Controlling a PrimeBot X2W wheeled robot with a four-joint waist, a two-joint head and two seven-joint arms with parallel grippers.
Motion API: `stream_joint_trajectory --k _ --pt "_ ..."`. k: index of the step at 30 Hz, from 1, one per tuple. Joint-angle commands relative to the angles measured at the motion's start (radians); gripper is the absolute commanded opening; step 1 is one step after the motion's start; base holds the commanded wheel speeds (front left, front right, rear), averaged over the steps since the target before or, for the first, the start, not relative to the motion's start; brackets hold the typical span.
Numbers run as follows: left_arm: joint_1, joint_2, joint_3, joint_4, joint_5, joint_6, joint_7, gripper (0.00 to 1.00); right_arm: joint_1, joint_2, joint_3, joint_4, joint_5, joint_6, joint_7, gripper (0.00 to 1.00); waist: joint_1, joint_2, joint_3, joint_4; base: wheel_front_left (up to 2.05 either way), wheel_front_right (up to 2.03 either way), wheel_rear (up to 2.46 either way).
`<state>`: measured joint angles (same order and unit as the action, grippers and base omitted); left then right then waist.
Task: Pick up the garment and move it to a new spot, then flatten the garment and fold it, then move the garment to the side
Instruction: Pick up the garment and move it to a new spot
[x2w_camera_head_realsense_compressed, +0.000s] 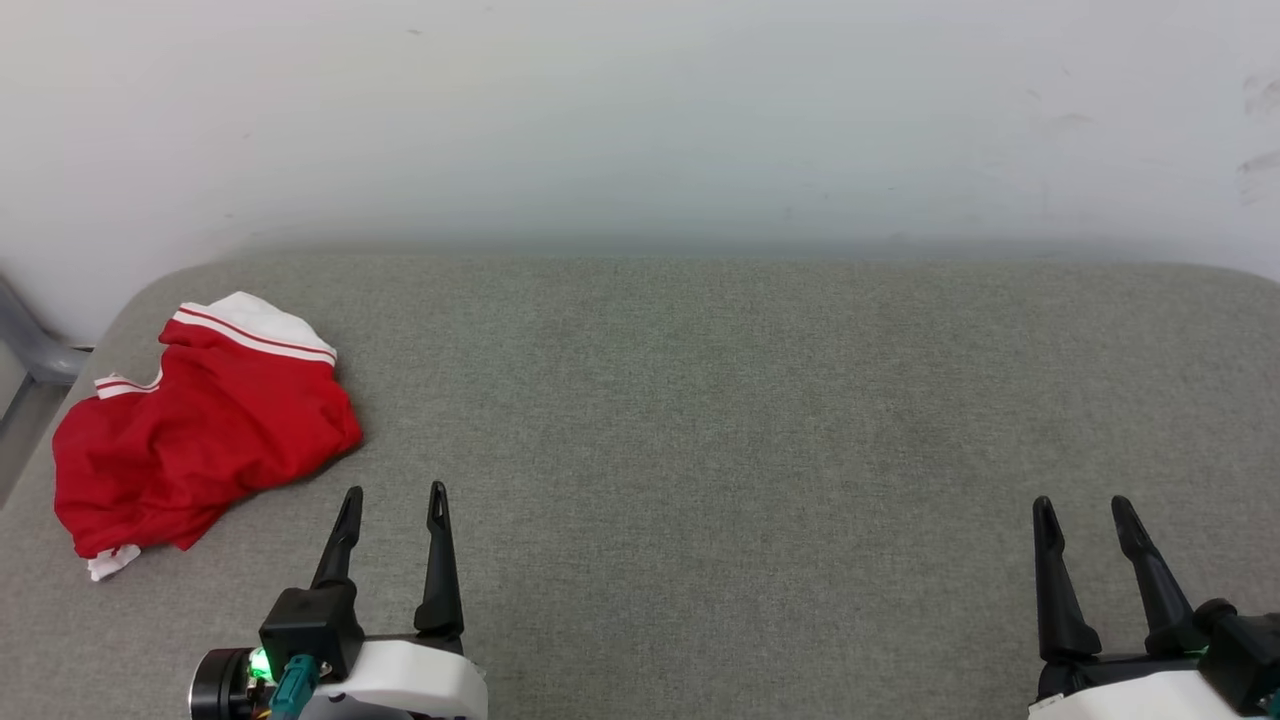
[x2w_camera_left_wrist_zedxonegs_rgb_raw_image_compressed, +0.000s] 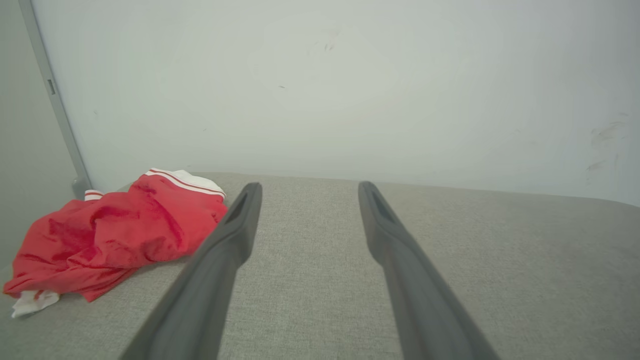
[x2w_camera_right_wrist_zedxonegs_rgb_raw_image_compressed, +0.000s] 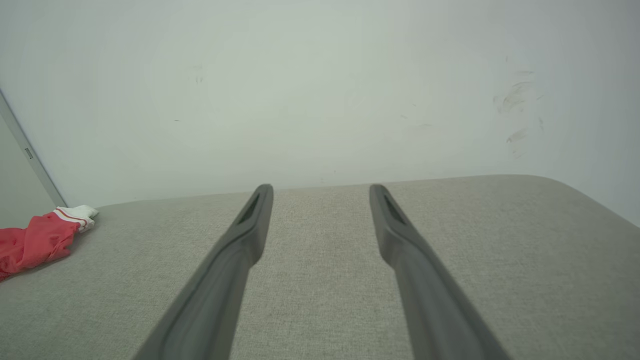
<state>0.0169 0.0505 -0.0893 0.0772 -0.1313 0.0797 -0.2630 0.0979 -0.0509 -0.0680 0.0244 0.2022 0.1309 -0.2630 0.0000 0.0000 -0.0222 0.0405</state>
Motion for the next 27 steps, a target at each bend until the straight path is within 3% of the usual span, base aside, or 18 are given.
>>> stream_joint_trajectory --k 1,13,27 --pt "0.004 0.000 0.001 0.005 0.001 0.002 -0.003 1.00 0.008 0.001 -0.002 0.001 0.004 0.000 -0.003 1.00 0.0000 0.0000 0.001 0.004 0.00 0.00 0.00" --pt "-0.009 0.000 0.020 0.015 0.016 0.005 -0.003 1.00 0.013 0.001 0.006 0.004 0.006 0.000 -0.003 1.00 0.0000 0.0000 0.009 0.083 0.00 0.00 0.00" --pt "-0.004 0.000 0.058 0.025 0.037 0.006 -0.003 1.00 0.021 0.001 0.020 0.005 0.001 0.000 -0.003 1.00 0.0000 0.0000 0.012 0.272 0.00 0.00 0.00"
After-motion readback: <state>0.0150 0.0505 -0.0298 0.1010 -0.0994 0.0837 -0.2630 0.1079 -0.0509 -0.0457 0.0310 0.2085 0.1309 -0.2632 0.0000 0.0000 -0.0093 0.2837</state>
